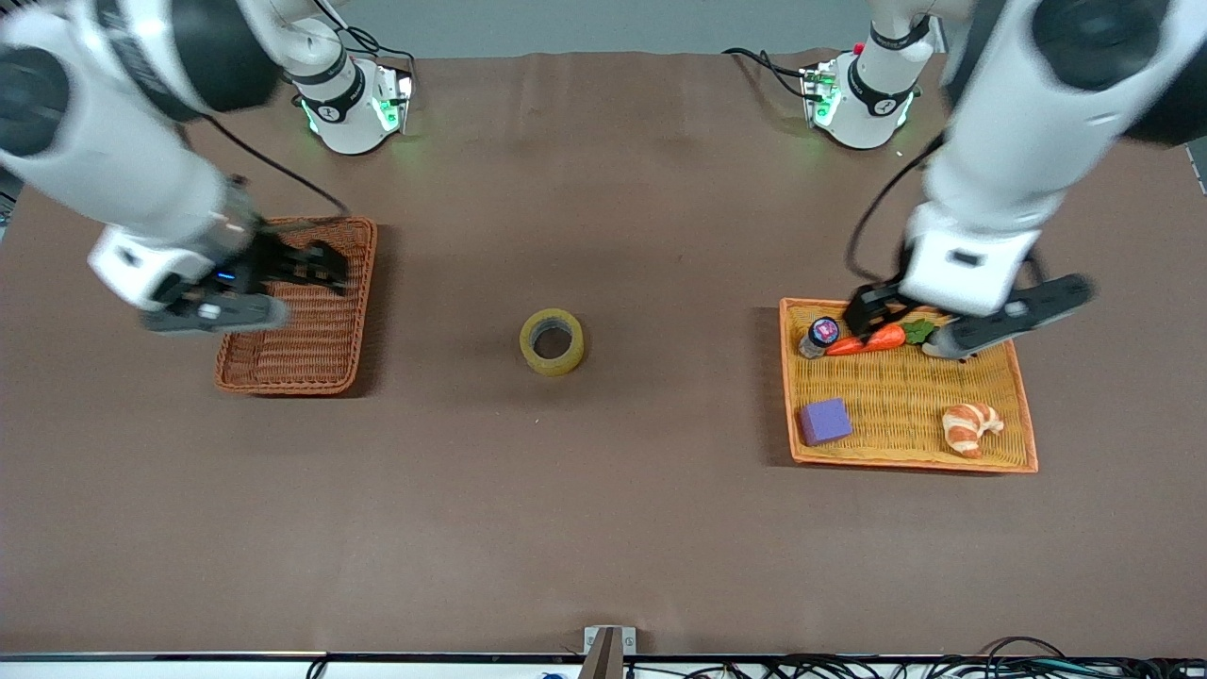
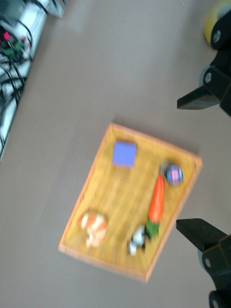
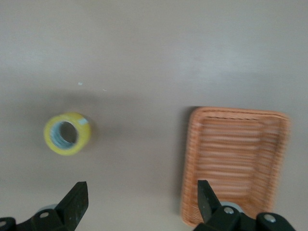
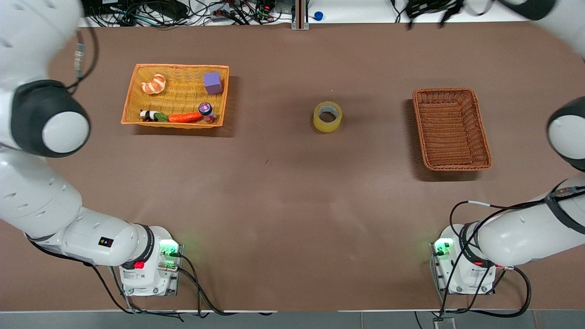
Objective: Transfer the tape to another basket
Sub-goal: 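Grasp the tape roll with the right gripper while the left gripper withdraws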
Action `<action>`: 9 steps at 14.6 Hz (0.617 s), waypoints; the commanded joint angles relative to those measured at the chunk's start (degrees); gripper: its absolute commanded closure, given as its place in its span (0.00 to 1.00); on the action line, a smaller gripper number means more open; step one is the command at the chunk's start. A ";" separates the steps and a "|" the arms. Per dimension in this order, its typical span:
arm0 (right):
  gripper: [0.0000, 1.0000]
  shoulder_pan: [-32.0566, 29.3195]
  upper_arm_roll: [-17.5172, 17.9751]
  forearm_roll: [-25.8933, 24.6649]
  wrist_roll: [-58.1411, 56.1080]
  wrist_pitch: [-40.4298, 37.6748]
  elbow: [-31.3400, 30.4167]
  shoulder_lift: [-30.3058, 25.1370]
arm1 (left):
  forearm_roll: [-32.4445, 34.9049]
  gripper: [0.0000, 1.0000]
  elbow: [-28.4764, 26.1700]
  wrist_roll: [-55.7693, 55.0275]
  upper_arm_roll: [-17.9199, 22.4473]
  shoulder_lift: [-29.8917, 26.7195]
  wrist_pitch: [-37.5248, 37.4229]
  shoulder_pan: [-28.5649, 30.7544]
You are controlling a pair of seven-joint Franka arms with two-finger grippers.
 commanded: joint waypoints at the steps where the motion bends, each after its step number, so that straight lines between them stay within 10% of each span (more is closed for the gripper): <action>1: 0.00 5.95 -0.70 0.89 5.70 6.13 0.30 6.21 | -2.66 0.00 -3.44 10.05 -0.74 -5.31 -2.83 5.88; 9: 0.00 13.96 -0.78 0.19 6.86 36.18 -15.24 16.24 | -8.03 0.00 -10.37 30.57 0.75 -12.43 -6.18 13.81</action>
